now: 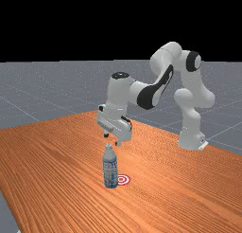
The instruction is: Pick up the bottle and put it on the marker
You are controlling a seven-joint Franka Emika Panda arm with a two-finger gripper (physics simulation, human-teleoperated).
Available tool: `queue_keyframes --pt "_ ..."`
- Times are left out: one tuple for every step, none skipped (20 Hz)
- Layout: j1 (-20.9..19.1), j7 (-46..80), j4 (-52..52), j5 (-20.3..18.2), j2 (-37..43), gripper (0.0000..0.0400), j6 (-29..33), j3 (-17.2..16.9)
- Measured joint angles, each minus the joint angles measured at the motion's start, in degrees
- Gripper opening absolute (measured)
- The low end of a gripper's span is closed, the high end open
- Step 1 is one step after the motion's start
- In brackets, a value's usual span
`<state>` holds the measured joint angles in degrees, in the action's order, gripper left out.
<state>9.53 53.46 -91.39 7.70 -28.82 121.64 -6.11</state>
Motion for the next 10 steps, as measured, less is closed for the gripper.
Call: queue_keyframes --pt "0.0 -0.1 -0.1 0.0 -0.1 0.038 0.2 0.0" --pt "0.0 -0.1 -0.1 0.0 -0.2 0.0388 0.4 0.1" --pt "-0.1 -0.3 -0.1 -0.1 -0.4 0.0393 0.5 0.2" --pt "-0.2 -0.4 -0.1 -0.3 -0.8 0.0396 0.5 0.2" --pt "-0.3 -0.6 -0.2 -0.5 -1.3 0.0397 0.7 0.3" --pt "-0.4 -0.7 -0.2 -0.6 -1.7 0.0398 0.8 0.3" --pt "-0.6 -0.8 -0.2 -0.8 -2.2 0.0399 0.9 0.3" --pt "-0.7 -0.9 -0.3 -0.8 -2.6 0.0399 1.0 0.3" --pt "-0.8 -1.0 -0.3 -0.9 -2.9 0.04 1.0 0.3" --pt "-0.9 -1.0 -0.3 -0.9 -3.0 0.04 1.0 0.3"
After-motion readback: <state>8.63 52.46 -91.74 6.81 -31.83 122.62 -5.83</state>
